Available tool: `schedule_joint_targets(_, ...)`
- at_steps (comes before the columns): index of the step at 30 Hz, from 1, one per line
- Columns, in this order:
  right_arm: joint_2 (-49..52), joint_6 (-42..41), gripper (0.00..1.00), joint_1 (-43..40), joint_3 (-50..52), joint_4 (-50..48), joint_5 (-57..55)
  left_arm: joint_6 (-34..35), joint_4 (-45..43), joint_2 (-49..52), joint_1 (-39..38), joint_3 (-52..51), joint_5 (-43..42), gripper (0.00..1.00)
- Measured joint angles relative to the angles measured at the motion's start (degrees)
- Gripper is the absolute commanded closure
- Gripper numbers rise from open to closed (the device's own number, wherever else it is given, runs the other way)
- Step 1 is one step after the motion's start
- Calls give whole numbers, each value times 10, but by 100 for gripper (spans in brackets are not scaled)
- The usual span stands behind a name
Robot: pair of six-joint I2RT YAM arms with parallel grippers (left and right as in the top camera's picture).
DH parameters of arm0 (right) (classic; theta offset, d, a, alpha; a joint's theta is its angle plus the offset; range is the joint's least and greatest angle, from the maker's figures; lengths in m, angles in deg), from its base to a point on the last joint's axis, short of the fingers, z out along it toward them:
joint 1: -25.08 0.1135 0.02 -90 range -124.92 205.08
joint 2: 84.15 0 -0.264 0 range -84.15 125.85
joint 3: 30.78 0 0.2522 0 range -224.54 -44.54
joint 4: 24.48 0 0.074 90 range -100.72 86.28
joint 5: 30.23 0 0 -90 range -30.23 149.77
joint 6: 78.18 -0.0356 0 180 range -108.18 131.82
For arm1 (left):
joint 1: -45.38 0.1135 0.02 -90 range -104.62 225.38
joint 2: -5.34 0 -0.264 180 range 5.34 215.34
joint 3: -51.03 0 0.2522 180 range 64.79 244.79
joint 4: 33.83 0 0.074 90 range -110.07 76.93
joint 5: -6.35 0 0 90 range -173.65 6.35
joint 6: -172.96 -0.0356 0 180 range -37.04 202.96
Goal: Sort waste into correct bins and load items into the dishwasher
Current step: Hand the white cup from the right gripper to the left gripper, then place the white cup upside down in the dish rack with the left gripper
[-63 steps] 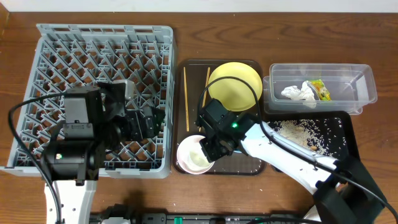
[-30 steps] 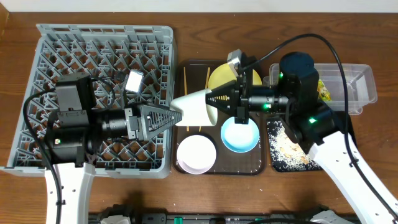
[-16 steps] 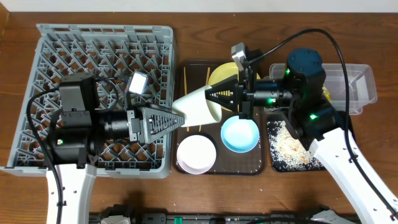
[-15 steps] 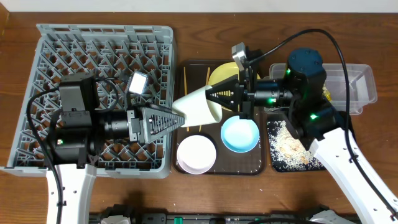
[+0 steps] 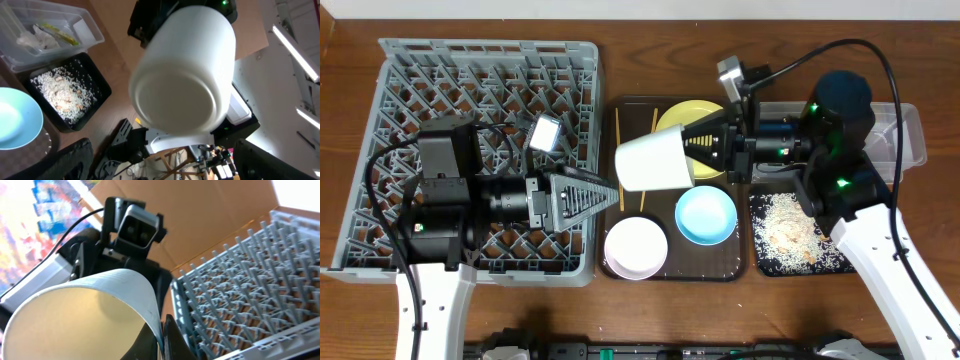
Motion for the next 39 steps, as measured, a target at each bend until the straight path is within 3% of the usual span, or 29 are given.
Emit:
schedule_joint_targets(14, 20, -8, 99, 77, 0, 6, -14, 0, -9, -1, 0, 0, -12, 11)
schedule_joint_targets(20, 45, -8, 99, 94, 0, 7, -26, 0, -9, 0, 0, 0, -7, 24)
schedule_joint_targets(26, 45, -7, 55, 92, 0, 6, -32, 0, -9, 1, 0, 0, 2, 30)
schedule_joint_targets(28, 45, -6, 45, 88, 0, 6, -33, 0, -9, 1, 0, 0, 12, 31)
schedule_joint_targets(34, 45, -7, 40, 26, 0, 35, -25, 0, 29, 0, 5, 0, 107, 31)
schedule_joint_targets(39, 45, 3, 39, -25, -1, 155, -32, 0, 130, 0, 34, 2, 294, 33)
